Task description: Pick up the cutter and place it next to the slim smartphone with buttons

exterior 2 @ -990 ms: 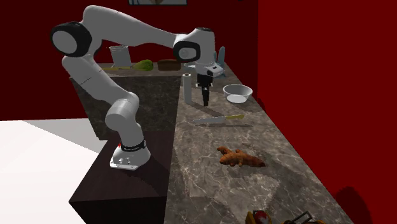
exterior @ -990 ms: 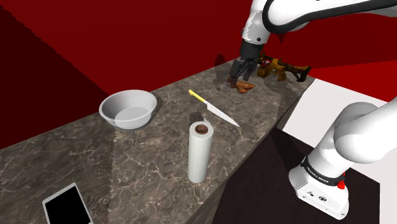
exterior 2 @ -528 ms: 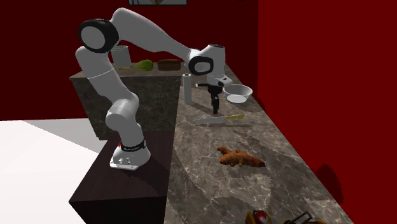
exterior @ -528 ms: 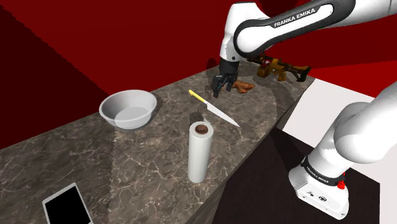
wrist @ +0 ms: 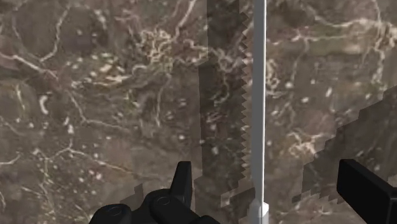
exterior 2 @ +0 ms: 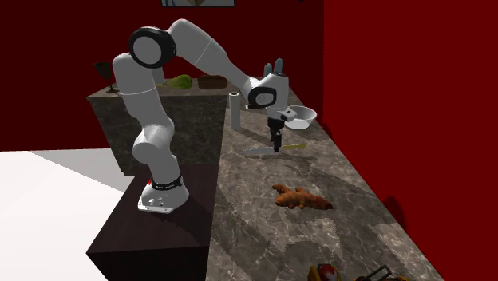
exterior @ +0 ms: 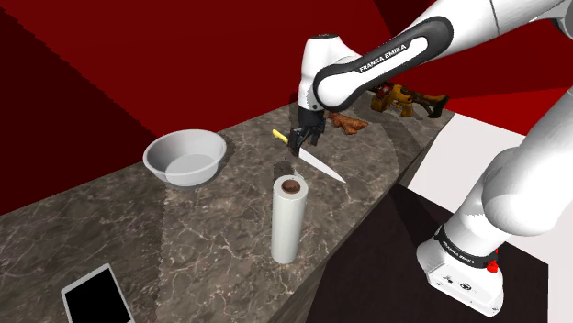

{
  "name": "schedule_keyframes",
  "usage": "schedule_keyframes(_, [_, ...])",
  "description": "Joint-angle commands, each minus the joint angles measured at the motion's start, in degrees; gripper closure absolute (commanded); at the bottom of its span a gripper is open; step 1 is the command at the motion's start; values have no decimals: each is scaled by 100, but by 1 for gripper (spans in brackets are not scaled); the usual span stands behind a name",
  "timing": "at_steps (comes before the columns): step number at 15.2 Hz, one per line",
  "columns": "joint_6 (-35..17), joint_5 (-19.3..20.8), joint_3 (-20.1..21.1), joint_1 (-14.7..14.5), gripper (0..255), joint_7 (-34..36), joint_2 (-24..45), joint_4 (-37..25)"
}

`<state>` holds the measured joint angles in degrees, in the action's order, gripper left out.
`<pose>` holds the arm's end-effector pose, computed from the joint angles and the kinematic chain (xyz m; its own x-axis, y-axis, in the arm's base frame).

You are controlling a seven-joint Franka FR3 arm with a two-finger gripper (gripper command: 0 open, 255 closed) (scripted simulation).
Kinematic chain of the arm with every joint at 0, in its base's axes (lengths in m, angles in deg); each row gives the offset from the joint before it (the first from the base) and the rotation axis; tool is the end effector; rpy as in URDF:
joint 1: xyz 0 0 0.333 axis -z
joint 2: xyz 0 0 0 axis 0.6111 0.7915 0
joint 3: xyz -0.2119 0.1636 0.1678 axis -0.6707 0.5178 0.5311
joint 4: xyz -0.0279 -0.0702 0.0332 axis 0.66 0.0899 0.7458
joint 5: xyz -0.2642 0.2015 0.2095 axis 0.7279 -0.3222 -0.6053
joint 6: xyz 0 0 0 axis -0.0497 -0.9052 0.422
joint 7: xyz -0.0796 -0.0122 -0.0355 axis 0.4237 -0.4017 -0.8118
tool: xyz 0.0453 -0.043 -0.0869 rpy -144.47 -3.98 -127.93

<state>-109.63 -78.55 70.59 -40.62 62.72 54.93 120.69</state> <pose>0.4921 0.1036 0.3628 0.9998 -0.0069 0.0207 -0.0070 -1.0000 0.0022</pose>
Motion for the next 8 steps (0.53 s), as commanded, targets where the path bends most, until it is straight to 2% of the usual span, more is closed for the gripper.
schedule_keyframes(1, [-144, 25, 1, 3, 0, 14, 104, 38])
schedule_keyframes(4, [-345, 55, 2, 4, 0, 35, 236, 108])
schedule_keyframes(8, [-345, 55, 2, 3, 0, 35, 236, 108])
